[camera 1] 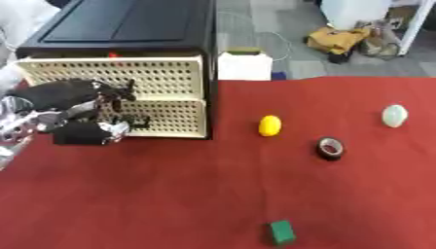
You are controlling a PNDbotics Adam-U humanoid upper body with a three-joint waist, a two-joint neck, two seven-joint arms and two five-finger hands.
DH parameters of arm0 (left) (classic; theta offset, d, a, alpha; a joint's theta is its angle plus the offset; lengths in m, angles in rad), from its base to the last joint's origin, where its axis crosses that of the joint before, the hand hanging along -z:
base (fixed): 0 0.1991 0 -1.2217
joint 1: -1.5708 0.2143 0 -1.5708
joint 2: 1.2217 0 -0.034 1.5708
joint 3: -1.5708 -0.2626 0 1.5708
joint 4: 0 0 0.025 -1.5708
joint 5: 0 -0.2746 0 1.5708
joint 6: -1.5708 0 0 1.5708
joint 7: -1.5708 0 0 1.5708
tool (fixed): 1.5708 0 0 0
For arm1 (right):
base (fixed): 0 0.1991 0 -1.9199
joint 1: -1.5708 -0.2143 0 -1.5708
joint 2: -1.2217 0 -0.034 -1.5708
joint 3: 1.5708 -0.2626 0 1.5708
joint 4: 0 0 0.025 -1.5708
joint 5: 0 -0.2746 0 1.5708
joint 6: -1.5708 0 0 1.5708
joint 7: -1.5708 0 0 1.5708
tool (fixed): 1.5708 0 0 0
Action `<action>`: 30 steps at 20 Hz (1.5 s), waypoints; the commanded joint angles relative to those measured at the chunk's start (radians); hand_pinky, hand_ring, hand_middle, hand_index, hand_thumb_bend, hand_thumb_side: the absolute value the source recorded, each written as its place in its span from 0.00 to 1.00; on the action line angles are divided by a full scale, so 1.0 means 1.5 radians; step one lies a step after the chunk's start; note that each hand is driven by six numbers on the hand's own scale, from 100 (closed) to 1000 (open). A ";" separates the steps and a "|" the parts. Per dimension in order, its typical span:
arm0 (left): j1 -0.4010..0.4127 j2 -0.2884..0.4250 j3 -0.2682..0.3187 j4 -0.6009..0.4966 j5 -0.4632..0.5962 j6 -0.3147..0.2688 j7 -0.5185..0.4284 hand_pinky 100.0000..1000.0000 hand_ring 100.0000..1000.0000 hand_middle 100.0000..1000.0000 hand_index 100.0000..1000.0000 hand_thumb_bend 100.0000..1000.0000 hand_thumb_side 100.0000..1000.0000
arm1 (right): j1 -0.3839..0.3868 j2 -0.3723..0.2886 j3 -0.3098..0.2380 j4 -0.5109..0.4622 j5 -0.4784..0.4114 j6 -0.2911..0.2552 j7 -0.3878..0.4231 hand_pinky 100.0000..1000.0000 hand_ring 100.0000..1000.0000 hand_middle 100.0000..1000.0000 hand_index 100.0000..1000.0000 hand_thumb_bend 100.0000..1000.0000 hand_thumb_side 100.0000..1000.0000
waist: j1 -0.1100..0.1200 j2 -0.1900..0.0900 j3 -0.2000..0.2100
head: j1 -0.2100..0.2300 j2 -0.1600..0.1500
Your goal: Pick up objects from table and place into drawer.
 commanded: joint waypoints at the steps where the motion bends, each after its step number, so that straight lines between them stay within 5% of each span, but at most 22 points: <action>1: -0.015 0.009 0.007 0.005 0.003 0.000 0.002 0.22 0.43 0.86 1.00 0.00 1.00 | -0.007 -0.011 -0.009 -0.011 -0.004 0.004 -0.001 0.71 0.58 0.52 0.70 0.04 0.69 | -0.001 -0.018 -0.001 | 0.003 -0.009; 10: -0.024 -0.001 0.006 0.034 -0.001 -0.007 0.025 0.22 0.42 0.91 1.00 0.00 1.00 | -0.007 -0.009 -0.011 -0.011 -0.006 0.006 0.001 0.71 0.58 0.52 0.70 0.04 0.68 | -0.002 -0.018 -0.001 | 0.003 -0.011; 13: -0.017 0.002 0.003 0.022 -0.002 -0.015 0.020 0.21 0.40 0.73 1.00 0.00 1.00 | -0.007 -0.009 -0.012 -0.011 -0.006 0.007 0.001 0.71 0.58 0.52 0.70 0.03 0.68 | -0.002 -0.019 0.000 | 0.003 -0.009; 16: 0.001 0.010 0.005 -0.026 0.006 -0.028 0.003 0.20 0.37 0.58 0.87 0.00 1.00 | -0.007 -0.009 -0.012 -0.011 -0.007 0.007 0.001 0.71 0.58 0.52 0.70 0.03 0.68 | -0.003 -0.021 0.003 | 0.002 -0.006; 23: 0.062 0.017 0.056 -0.210 0.113 -0.053 -0.047 0.15 0.30 0.45 0.74 0.00 1.00 | -0.006 -0.011 -0.013 -0.011 -0.013 0.008 -0.002 0.71 0.58 0.52 0.70 0.02 0.69 | -0.008 -0.031 0.016 | -0.004 0.003; 30: 0.097 -0.051 0.135 -0.218 0.348 -0.078 0.181 0.21 0.27 0.45 0.77 0.00 1.00 | 0.000 -0.008 -0.017 -0.011 -0.015 0.010 -0.007 0.71 0.58 0.53 0.70 0.01 0.69 | -0.018 -0.042 0.032 | -0.016 0.021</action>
